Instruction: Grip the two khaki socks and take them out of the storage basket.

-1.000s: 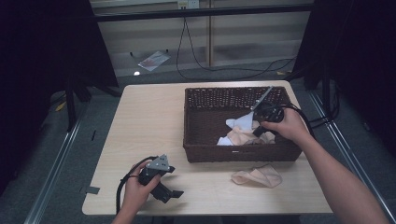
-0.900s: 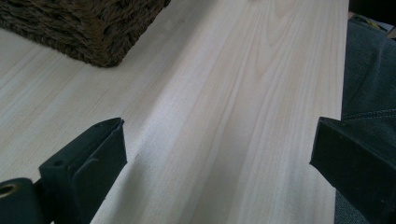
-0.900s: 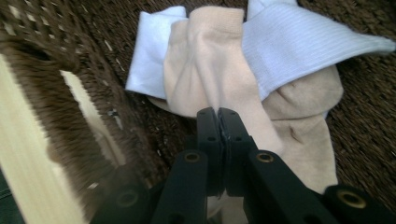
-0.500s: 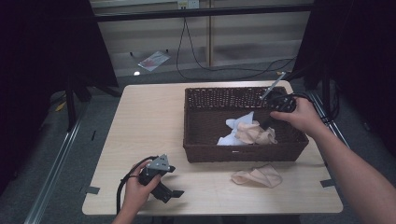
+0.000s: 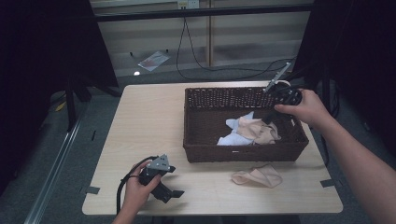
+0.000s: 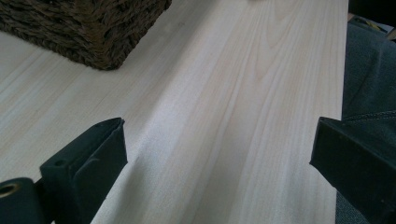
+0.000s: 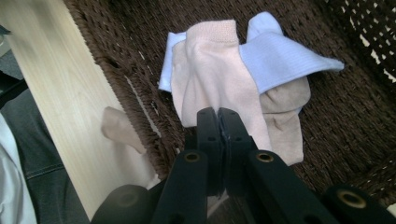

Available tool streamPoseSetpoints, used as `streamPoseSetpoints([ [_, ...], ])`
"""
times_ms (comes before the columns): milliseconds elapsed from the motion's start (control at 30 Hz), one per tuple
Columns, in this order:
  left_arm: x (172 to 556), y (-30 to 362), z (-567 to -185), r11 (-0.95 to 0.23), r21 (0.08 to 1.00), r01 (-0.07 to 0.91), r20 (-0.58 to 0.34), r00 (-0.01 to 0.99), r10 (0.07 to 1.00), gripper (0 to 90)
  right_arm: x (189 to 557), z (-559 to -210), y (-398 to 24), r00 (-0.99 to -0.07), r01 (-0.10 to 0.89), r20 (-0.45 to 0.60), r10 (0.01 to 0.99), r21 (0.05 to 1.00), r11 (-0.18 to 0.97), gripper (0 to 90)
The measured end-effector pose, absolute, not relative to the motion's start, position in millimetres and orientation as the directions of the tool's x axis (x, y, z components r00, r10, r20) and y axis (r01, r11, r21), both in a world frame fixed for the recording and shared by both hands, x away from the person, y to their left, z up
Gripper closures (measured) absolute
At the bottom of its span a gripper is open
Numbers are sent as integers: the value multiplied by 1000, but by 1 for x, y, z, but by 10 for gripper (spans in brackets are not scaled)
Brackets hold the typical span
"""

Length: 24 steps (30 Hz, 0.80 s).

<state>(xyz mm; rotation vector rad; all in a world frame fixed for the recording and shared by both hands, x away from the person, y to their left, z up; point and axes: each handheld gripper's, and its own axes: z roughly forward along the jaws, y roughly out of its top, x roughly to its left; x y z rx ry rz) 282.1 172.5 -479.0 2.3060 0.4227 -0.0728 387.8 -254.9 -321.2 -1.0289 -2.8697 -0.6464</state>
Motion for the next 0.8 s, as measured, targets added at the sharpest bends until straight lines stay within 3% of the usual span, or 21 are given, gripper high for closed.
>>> streamPoseSetpoints([
  [800, 281, 173, -479, -638, 698, 325, -178, 942, 286, 34, 355, -275, -260, -835, 540, 181, 520, 455, 708, 890],
])
